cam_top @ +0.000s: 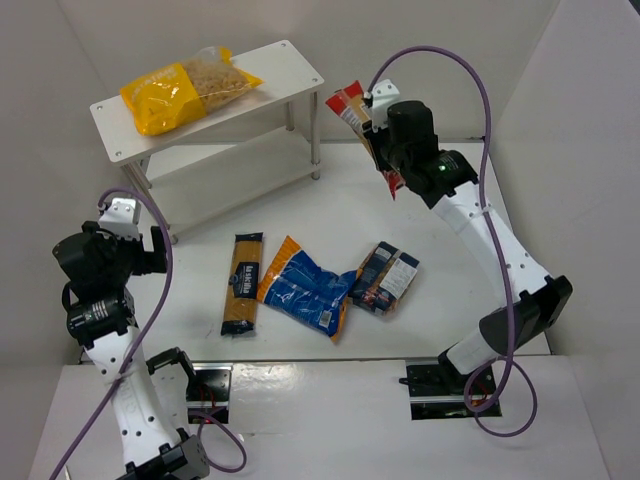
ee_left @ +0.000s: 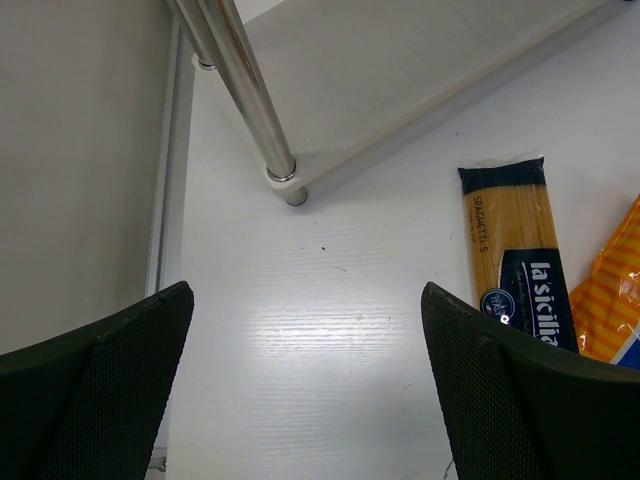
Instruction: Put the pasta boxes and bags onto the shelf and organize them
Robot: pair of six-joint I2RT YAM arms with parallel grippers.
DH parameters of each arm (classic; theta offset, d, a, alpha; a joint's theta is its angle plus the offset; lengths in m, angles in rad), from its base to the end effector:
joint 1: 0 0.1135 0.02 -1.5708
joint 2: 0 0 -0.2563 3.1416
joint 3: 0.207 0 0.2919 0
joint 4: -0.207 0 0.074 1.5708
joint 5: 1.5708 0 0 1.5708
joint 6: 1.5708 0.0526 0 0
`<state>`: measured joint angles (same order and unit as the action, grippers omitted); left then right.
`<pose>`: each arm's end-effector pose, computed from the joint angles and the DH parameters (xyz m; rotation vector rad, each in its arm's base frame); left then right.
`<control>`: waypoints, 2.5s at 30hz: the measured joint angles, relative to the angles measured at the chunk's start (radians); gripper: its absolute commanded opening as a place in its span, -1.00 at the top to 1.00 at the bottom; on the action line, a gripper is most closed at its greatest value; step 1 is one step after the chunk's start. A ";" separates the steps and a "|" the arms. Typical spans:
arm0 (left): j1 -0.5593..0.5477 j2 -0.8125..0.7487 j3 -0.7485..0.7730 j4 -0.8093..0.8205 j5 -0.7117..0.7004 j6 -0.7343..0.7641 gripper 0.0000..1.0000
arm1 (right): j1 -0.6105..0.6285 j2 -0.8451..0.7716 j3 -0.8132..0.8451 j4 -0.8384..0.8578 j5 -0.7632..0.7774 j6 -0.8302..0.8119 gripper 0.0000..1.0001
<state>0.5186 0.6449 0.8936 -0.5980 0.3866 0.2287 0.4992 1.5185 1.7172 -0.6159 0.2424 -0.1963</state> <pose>0.1771 0.0782 0.3540 -0.0166 1.8956 0.1376 0.3477 0.1752 0.4340 -0.5243 1.9045 -0.0438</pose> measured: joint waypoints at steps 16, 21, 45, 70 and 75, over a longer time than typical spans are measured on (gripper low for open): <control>0.023 -0.001 0.000 0.000 0.015 0.001 -1.00 | -0.002 0.236 0.574 -0.107 -0.188 -0.011 1.00; 0.035 -0.012 -0.006 -0.001 0.028 0.003 -1.00 | -0.010 0.449 0.980 -0.241 -0.312 0.006 1.00; 0.097 -0.011 -0.011 -0.002 0.061 0.006 -1.00 | -0.035 0.827 1.342 -0.301 -0.463 0.074 1.00; 0.179 0.004 -0.012 -0.031 0.132 0.034 -1.00 | 0.009 0.941 1.342 0.000 -0.440 -0.068 1.00; 0.188 0.013 -0.013 -0.035 0.144 0.035 -1.00 | 0.010 0.974 1.342 0.040 -0.440 -0.100 1.00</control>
<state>0.7067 0.6579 0.8810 -0.6331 0.5308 0.2642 0.5087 2.4928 3.0596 -0.5758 -0.1974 -0.2958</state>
